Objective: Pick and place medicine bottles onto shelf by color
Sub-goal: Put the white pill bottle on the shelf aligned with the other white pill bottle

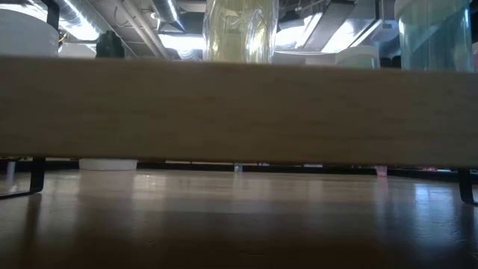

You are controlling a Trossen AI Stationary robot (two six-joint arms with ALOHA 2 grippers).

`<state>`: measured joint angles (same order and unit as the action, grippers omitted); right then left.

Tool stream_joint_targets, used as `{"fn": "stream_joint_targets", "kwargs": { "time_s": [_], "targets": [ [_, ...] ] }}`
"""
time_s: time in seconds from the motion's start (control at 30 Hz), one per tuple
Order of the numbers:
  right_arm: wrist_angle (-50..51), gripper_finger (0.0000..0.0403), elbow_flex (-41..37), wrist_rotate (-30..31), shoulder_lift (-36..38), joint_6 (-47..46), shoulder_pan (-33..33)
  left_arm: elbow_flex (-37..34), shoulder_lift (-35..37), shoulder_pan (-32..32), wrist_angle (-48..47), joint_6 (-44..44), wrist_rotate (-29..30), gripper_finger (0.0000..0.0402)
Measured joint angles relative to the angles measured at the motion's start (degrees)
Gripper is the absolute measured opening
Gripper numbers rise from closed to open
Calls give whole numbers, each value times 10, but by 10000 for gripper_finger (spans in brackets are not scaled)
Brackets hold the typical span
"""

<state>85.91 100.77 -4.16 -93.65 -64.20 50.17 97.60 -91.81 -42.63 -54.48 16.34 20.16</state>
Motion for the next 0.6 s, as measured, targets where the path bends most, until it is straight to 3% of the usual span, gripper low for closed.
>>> {"fn": "stream_joint_targets", "kwargs": {
  "time_s": [0.6],
  "targets": [
    [-9, 207, 0, 2, 0, 24, 0, 0, 0, 45, 1, 26, 48, 256]
  ]
}}
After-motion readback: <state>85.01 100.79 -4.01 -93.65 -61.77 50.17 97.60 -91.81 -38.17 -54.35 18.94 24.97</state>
